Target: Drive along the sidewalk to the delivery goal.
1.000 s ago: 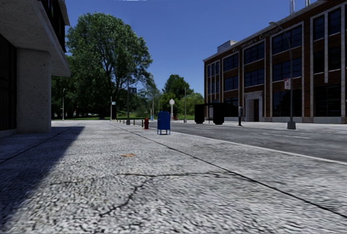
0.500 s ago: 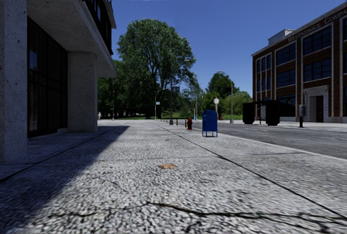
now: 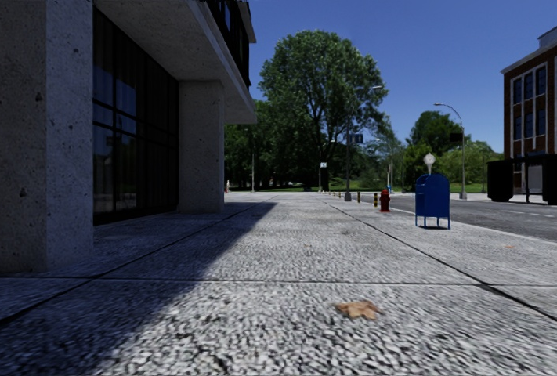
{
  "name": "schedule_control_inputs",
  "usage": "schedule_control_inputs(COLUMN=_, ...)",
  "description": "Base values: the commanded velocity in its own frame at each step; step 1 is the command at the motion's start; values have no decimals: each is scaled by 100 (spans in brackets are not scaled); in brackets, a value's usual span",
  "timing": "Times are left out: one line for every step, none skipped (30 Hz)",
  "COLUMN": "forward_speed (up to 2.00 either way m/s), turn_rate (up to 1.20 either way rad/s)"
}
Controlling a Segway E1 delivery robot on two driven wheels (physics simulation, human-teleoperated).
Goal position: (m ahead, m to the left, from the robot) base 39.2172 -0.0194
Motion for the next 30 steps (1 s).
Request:
schedule_control_inputs(forward_speed=200, turn_rate=0)
schedule_control_inputs(forward_speed=200, turn_rate=0)
schedule_control_inputs(forward_speed=200, turn_rate=0)
schedule_control_inputs(forward_speed=200, turn_rate=0)
schedule_control_inputs(forward_speed=200, turn_rate=0)
schedule_control_inputs(forward_speed=200, turn_rate=0)
schedule_control_inputs(forward_speed=200, turn_rate=0)
schedule_control_inputs(forward_speed=200, turn_rate=0)
schedule_control_inputs(forward_speed=200, turn_rate=0)
schedule_control_inputs(forward_speed=200, turn_rate=-22)
schedule_control_inputs(forward_speed=200, turn_rate=-29)
schedule_control_inputs(forward_speed=200, turn_rate=-32)
schedule_control_inputs(forward_speed=200, turn_rate=-37)
schedule_control_inputs(forward_speed=200, turn_rate=-37)
schedule_control_inputs(forward_speed=200, turn_rate=-38)
schedule_control_inputs(forward_speed=200, turn_rate=-38)
schedule_control_inputs(forward_speed=200, turn_rate=-38)
schedule_control_inputs(forward_speed=200, turn_rate=-38)
schedule_control_inputs(forward_speed=200, turn_rate=-38)
schedule_control_inputs(forward_speed=200, turn_rate=-38)
schedule_control_inputs(forward_speed=200, turn_rate=-38)
schedule_control_inputs(forward_speed=200, turn_rate=-38)
schedule_control_inputs(forward_speed=200, turn_rate=-38)
schedule_control_inputs(forward_speed=200, turn_rate=0)
schedule_control_inputs(forward_speed=200, turn_rate=0)
schedule_control_inputs(forward_speed=200, turn_rate=0)
schedule_control_inputs(forward_speed=200, turn_rate=0)
schedule_control_inputs(forward_speed=200, turn_rate=0)
schedule_control_inputs(forward_speed=200, turn_rate=0)
schedule_control_inputs(forward_speed=200, turn_rate=0)
